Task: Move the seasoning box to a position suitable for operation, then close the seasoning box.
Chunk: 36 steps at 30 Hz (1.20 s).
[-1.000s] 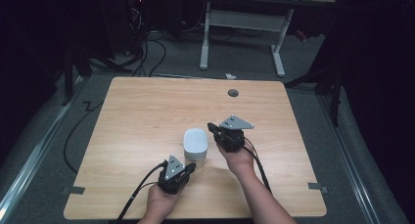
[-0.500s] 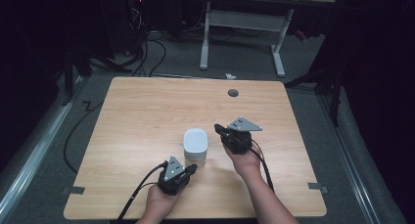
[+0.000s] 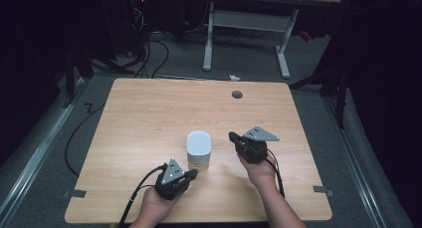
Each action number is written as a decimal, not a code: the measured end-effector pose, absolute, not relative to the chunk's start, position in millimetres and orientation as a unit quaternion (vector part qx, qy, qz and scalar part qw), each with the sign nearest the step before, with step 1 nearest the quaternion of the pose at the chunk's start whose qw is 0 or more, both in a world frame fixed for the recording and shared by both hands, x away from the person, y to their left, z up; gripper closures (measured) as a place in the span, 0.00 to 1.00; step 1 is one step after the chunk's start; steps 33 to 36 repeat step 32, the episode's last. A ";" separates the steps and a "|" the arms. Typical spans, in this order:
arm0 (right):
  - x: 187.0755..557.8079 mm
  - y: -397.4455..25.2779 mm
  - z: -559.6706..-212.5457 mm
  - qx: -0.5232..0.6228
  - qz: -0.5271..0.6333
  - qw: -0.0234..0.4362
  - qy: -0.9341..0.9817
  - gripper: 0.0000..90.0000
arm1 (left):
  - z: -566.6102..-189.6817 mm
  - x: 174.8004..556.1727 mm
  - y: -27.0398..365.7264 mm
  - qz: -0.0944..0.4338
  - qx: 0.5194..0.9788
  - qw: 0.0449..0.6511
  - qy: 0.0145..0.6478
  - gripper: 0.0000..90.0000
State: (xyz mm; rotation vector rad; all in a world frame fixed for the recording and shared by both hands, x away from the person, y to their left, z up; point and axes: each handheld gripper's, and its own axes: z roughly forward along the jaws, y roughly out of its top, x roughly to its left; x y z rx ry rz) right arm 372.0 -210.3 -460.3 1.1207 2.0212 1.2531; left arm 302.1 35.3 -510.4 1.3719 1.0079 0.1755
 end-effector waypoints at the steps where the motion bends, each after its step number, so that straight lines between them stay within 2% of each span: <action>1: 371.5 -211.8 -460.6 0.415 0.460 0.253 0.743 0.97 | -508.9 302.1 38.2 0.080 0.606 0.654 0.445 0.96; 14: 360.5 -246.0 -470.1 0.434 0.454 0.266 0.731 0.91 | -501.2 319.8 91.0 0.134 0.584 0.644 0.476 0.90; 18: 350.2 -263.4 -482.0 0.453 0.444 0.271 0.724 0.85 | -511.3 330.1 119.2 0.171 0.568 0.629 0.503 0.83; 22: 328.8 -282.2 -496.4 0.477 0.424 0.278 0.718 0.71 | -529.8 329.7 150.8 0.206 0.545 0.613 0.534 0.74; 24: 308.3 -294.0 -504.1 0.490 0.429 0.297 0.698 0.71 | -533.3 329.5 163.2 0.207 0.534 0.605 0.554 0.72; 25: 300.9 -299.2 -507.1 0.500 0.430 0.292 0.693 0.69 | -532.5 329.1 167.2 0.208 0.526 0.608 0.557 0.71; 28: 290.4 -309.5 -512.0 0.511 0.413 0.291 0.695 0.68 | -531.7 329.2 170.0 0.206 0.515 0.611 0.564 0.70; 32: 293.9 -310.7 -513.2 0.511 0.408 0.286 0.701 0.63 | -531.8 328.1 162.3 0.204 0.524 0.613 0.555 0.68; 36: 293.9 -310.7 -513.2 0.511 0.408 0.286 0.701 0.63 | -531.8 328.1 162.3 0.204 0.524 0.613 0.555 0.68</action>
